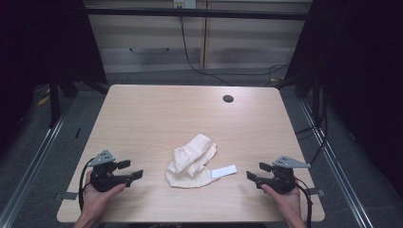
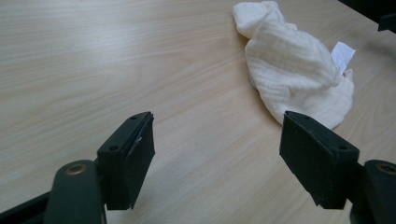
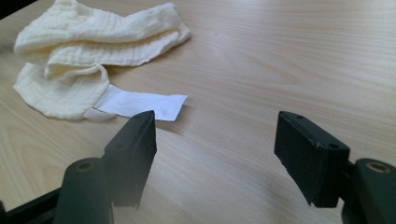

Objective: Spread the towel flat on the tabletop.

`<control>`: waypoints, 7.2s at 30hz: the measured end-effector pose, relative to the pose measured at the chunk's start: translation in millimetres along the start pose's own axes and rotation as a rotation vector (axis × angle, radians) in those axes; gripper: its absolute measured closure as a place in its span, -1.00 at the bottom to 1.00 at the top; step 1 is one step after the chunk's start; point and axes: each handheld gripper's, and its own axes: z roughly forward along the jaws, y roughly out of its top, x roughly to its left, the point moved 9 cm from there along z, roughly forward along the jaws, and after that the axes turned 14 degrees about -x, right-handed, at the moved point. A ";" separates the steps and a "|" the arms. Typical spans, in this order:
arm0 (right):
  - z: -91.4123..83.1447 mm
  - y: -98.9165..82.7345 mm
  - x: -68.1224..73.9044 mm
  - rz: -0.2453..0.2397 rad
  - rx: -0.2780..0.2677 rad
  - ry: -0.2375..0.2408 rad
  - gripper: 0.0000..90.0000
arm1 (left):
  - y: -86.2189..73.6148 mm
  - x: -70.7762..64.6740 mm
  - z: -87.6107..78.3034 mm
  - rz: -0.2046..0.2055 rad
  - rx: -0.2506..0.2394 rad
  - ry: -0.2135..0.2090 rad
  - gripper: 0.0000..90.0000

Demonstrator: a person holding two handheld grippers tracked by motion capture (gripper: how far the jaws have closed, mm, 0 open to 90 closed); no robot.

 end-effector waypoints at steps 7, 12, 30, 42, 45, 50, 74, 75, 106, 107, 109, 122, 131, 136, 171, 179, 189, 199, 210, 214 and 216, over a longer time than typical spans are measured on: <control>-1.7 -2.3 2.4 -0.012 0.016 0.003 -0.34 | 6.5 -17.6 8.5 0.021 -0.002 -0.042 -0.35; -1.8 -4.2 4.0 -0.015 0.024 0.016 -0.34 | 16.4 -46.7 22.2 0.080 -0.004 -0.131 0.01; 3.2 -5.5 10.3 -0.030 0.045 0.041 -0.39 | 13.8 -82.4 77.9 0.160 0.079 -0.184 0.01; 1.7 -7.3 10.4 -0.030 0.055 0.040 -0.40 | 9.4 -60.6 84.9 0.180 0.108 -0.120 0.85; 3.5 -8.2 11.2 -0.031 0.060 0.044 -0.40 | 13.5 -41.2 77.1 0.160 0.090 -0.094 0.82; 5.9 -9.2 12.6 -0.036 0.068 0.048 -0.40 | 17.6 -19.4 76.8 0.137 0.078 -0.067 0.81; 5.6 -9.2 14.2 -0.038 0.068 0.050 -0.42 | 21.7 -59.1 54.0 0.093 0.013 -0.181 0.35; 5.7 -9.0 14.4 -0.039 0.066 0.052 -0.42 | 14.3 -64.7 58.8 0.097 0.037 -0.199 0.35; 8.2 -13.5 21.3 -0.042 0.102 0.079 -0.49 | -28.6 -102.3 97.7 0.326 0.152 -0.200 0.68; 8.0 -13.6 21.4 -0.043 0.102 0.080 -0.49 | -28.4 -101.8 97.3 0.315 0.156 -0.197 0.78; 7.9 -13.9 21.3 -0.046 0.105 0.081 -0.49 | -28.5 -102.3 95.9 0.285 0.166 -0.221 0.88; 7.3 -14.6 21.2 -0.039 0.110 0.082 -0.50 | 31.5 -119.0 50.8 0.200 -0.048 -0.317 0.90; 10.3 -15.5 21.9 -0.040 0.116 0.084 -0.50 | 74.5 -79.0 21.2 0.130 -0.186 -0.236 0.90; 11.2 -16.4 22.3 -0.037 0.122 0.087 -0.50 | 82.1 -48.6 3.2 0.092 -0.220 -0.170 0.90; 147.7 22.5 94.7 -0.177 0.132 0.393 0.30 | 34.4 41.5 18.6 0.000 -0.106 0.050 0.89; 151.5 22.9 90.4 -0.164 0.105 0.382 0.94 | 36.2 40.2 19.1 -0.008 -0.118 0.045 0.89; 130.3 62.1 87.7 -0.136 0.020 0.383 0.98 | 54.0 30.3 11.9 -0.007 -0.183 0.018 0.89; 103.2 103.4 84.3 -0.151 -0.026 0.357 0.99 | 87.2 1.5 10.8 0.039 -0.248 -0.047 0.90; 75.6 135.3 77.9 -0.152 -0.072 0.335 0.99 | 127.8 -17.6 5.5 0.089 -0.303 -0.087 0.90; 64.0 151.7 76.3 -0.152 -0.102 0.330 0.99 | 144.7 -22.0 2.7 0.094 -0.339 -0.104 0.90; 57.9 159.5 75.0 -0.155 -0.116 0.326 0.99 | 151.7 -25.5 2.7 0.094 -0.353 -0.111 0.90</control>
